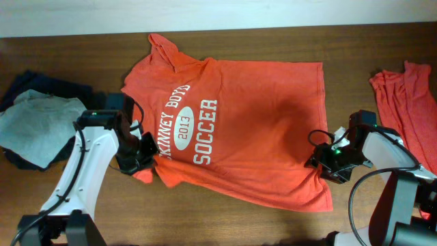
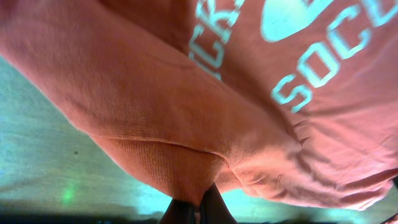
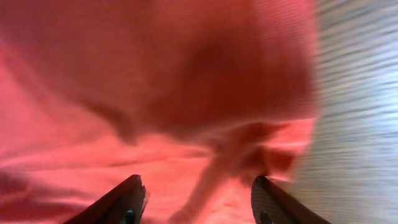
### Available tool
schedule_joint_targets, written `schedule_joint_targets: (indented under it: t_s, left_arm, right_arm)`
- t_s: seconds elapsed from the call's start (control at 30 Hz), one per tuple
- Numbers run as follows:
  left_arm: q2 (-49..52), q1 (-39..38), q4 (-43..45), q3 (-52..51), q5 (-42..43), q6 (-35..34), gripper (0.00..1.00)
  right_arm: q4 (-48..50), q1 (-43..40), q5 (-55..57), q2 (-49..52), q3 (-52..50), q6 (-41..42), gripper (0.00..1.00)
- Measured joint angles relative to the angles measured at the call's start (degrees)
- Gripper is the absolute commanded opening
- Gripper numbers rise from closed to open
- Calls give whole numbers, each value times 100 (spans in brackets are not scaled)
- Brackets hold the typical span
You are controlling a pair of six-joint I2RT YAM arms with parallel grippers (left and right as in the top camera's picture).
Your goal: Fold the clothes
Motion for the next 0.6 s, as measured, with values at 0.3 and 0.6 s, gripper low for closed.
schedule_joint_targets:
  t_s: [0.3, 0.6]
  left_arm:
    - [2, 0, -7, 15, -96, -2, 1]
    - [2, 0, -7, 15, -142, -2, 0]
  right_arm:
    - [-1010, 0, -225, 0, 17, 140, 82]
    - [-1585, 0, 238, 0, 0, 481, 70]
